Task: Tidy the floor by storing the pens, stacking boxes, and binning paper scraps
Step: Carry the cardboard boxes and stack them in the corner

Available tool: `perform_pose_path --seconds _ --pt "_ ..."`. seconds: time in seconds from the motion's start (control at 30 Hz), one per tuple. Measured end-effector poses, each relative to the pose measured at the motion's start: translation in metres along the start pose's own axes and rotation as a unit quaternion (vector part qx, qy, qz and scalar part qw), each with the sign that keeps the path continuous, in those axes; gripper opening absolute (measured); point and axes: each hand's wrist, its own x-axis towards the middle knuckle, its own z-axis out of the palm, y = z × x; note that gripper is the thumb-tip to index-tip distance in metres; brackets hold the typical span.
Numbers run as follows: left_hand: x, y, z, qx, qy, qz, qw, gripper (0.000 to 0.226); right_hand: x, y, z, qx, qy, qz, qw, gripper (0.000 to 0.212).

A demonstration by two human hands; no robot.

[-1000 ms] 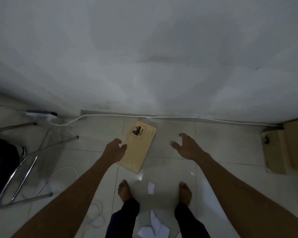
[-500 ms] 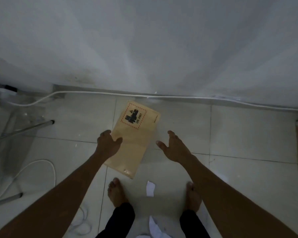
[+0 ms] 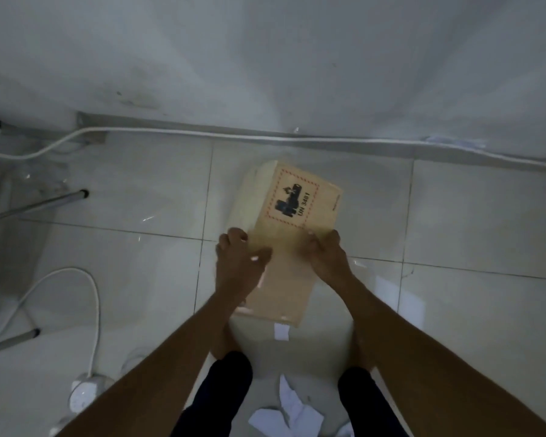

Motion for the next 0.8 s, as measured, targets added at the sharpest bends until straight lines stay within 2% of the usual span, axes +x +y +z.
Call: perform_pose_path --seconds 0.1,0.33,0.4,0.6,0.8 --pt "-0.01 0.004 0.015 -0.068 -0.053 0.012 0.996 0.038 -0.002 0.013 -0.013 0.053 0.023 0.024 0.998 0.055" --pt "-0.014 0.012 0.031 -0.106 -0.138 0.08 0.981 0.014 0.005 0.025 -0.028 0.12 0.026 0.091 0.988 0.067" --pt "-0.011 0.013 0.031 -0.092 -0.145 0.079 0.982 0.016 0.004 0.028 -0.031 0.131 0.022 0.095 0.987 0.069" --pt "0.016 0.012 0.026 -0.047 -0.05 0.053 0.996 0.021 0.016 0.039 -0.043 0.151 0.056 0.127 0.979 0.078" --pt "0.035 -0.003 0.043 -0.001 -0.072 -0.007 0.997 0.046 0.028 0.08 -0.059 0.144 0.123 0.171 0.967 0.077"
